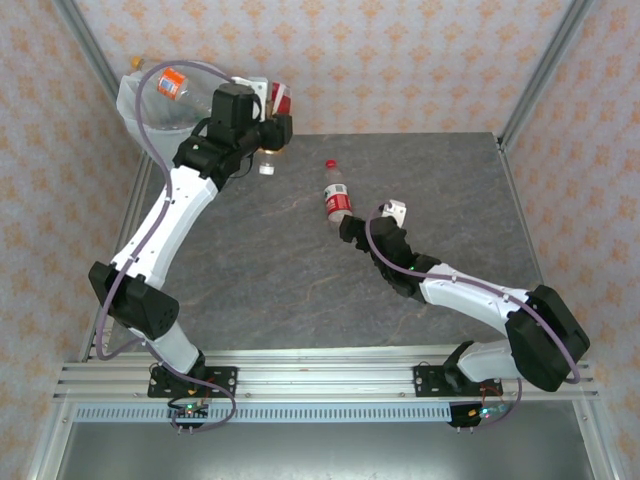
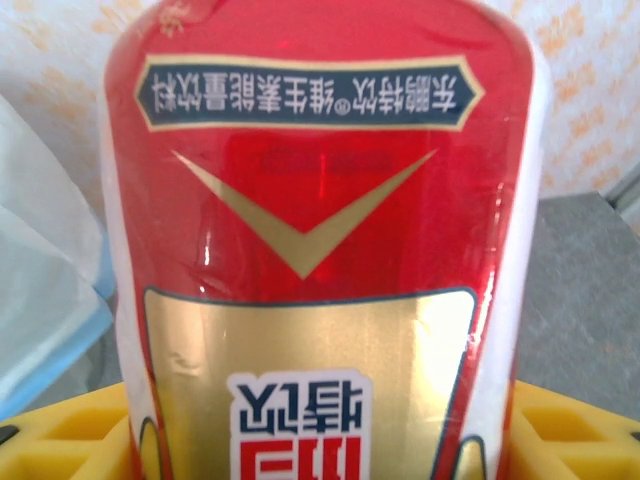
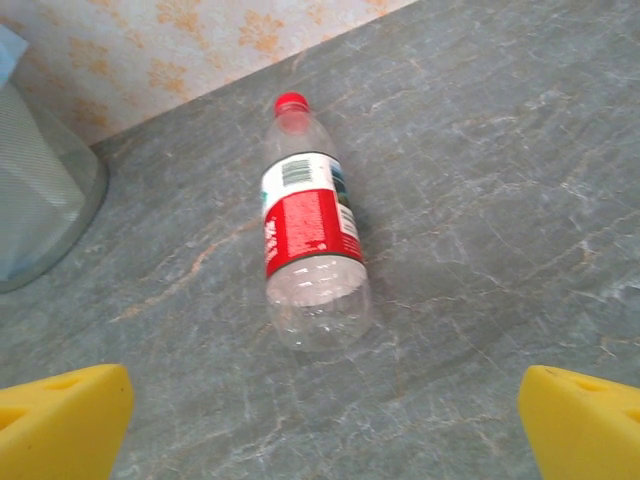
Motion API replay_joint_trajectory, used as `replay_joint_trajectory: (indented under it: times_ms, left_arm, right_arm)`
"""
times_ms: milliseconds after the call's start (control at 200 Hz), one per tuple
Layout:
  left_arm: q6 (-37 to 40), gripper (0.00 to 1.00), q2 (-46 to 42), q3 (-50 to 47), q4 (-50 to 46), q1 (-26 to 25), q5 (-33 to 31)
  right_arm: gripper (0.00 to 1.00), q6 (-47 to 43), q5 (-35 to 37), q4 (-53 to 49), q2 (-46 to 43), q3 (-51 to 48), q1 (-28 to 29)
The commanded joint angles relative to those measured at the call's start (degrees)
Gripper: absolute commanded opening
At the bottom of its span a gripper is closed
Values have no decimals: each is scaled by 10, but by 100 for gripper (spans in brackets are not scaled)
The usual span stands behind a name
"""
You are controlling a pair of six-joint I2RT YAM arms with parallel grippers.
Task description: Put the plastic bottles in the bin
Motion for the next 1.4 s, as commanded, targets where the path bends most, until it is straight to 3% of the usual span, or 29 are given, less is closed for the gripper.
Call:
replay_joint_trajectory:
  times_ms: [0,145,455,776,1021,1211,1396]
  left_arm:
    - [-10,39,-15,29,44,10,-64]
    - [-24,39,1,64,55,25,-98]
    - [-32,38,47,132,43,58,-136]
    - [-92,36,102,206,12,152,-148]
    - [-140,37,138,221,63,178,-244]
    - [-200,38,227,320,5,206,-252]
    - [-205,38,289,394,-12,216,-260]
  right_arm:
    - [99,-11,-21,53,-15,-12,-2]
    - [99,-28,-55,101,-21,-23,-3]
    - [99,-38,-61,102,-29,-25,-2]
    - [99,-43,-36,92,-71,-52,-3]
    - [99,-45,-31,91,-93,-64,-2]
    - [99,-43,-21,81,-113,-72,-3]
    - [99,-33,-16,71,-130,-80,-3]
